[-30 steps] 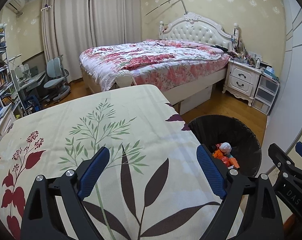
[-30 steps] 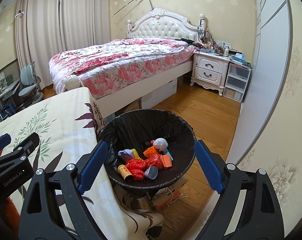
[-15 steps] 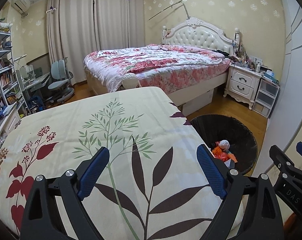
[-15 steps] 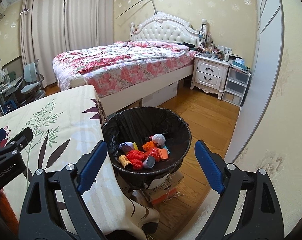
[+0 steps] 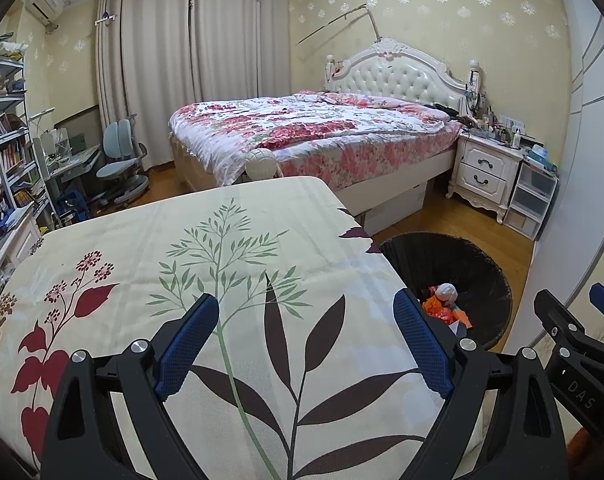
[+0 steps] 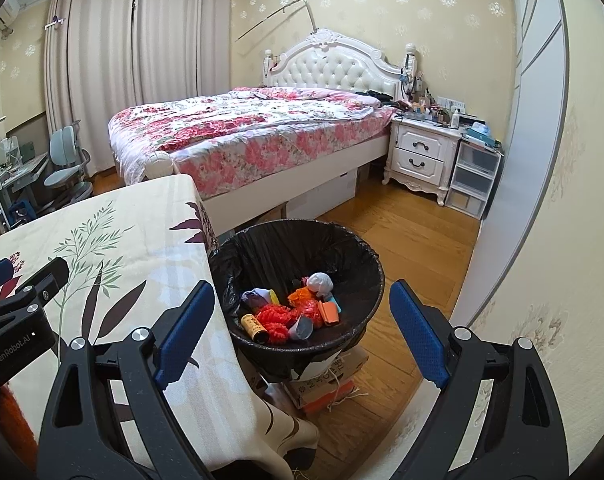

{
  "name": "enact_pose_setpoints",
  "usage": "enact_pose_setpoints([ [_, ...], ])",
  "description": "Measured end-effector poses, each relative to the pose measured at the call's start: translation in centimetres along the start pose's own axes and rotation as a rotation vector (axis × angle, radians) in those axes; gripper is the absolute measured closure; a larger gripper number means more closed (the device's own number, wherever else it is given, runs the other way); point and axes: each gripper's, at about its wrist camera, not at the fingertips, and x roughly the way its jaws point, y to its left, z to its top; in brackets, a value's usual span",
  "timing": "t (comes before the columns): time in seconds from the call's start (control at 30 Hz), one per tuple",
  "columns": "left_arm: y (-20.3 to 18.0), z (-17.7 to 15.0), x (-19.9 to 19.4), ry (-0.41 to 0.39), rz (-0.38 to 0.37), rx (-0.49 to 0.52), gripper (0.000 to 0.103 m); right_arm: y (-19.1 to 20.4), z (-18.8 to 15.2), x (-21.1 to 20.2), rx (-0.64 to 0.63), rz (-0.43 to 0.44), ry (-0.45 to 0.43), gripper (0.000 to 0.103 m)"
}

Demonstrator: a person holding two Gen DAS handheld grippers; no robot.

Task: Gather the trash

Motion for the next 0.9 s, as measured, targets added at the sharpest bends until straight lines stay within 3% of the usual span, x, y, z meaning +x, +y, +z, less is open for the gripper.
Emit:
enact_pose_setpoints([
  [0.9,-0.12,-0.01,-0.25,-0.006,0.0,-0.008,0.014,0.27,0.26,-0.15,-0.005,-0.003,-0.007,0.016],
])
